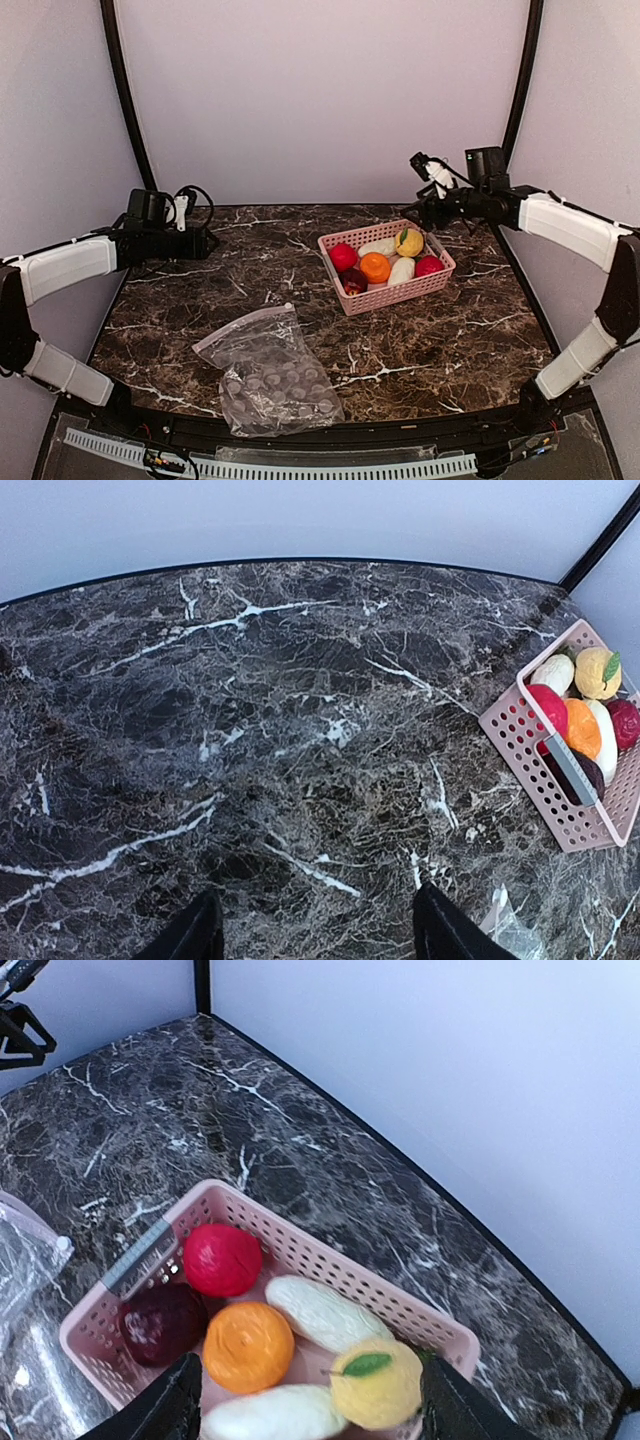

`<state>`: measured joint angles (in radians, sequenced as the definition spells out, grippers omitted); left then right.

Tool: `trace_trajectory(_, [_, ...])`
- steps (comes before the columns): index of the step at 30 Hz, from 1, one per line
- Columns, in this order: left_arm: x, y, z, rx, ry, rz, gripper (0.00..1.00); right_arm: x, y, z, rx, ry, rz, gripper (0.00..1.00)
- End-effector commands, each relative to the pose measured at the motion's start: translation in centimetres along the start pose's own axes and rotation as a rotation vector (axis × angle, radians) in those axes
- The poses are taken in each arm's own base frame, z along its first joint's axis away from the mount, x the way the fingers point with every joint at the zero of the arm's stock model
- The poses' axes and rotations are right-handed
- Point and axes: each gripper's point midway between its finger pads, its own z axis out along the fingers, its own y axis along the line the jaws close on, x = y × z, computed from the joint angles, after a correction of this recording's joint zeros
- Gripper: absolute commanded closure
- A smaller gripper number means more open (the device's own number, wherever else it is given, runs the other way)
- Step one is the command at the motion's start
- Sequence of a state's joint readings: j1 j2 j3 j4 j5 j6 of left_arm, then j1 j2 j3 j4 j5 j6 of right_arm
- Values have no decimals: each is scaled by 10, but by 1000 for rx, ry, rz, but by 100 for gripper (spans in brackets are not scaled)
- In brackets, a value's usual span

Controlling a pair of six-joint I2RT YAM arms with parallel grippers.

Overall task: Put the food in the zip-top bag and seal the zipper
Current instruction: Adjust the bin at the center of the board.

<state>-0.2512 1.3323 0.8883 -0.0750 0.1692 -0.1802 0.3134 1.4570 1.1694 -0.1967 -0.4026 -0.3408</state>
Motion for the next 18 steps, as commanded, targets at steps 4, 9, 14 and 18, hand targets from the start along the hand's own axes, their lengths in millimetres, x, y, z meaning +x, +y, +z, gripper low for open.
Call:
trace_trajectory(4, [1,1,-12,-18,19,-13,36,-13,60,94,-158,150,-41,34])
trace_trajectory(9, [1,1,-15,-26,18,-2,36,-4,100,151,-213,235,-29,37])
trace_trajectory(14, [-2,-4,-18,-17,7,-3,35,23,123,185,-223,354,9,39])
trace_trajectory(18, [-4,-6,-20,-7,3,-4,35,40,136,191,-236,402,-13,40])
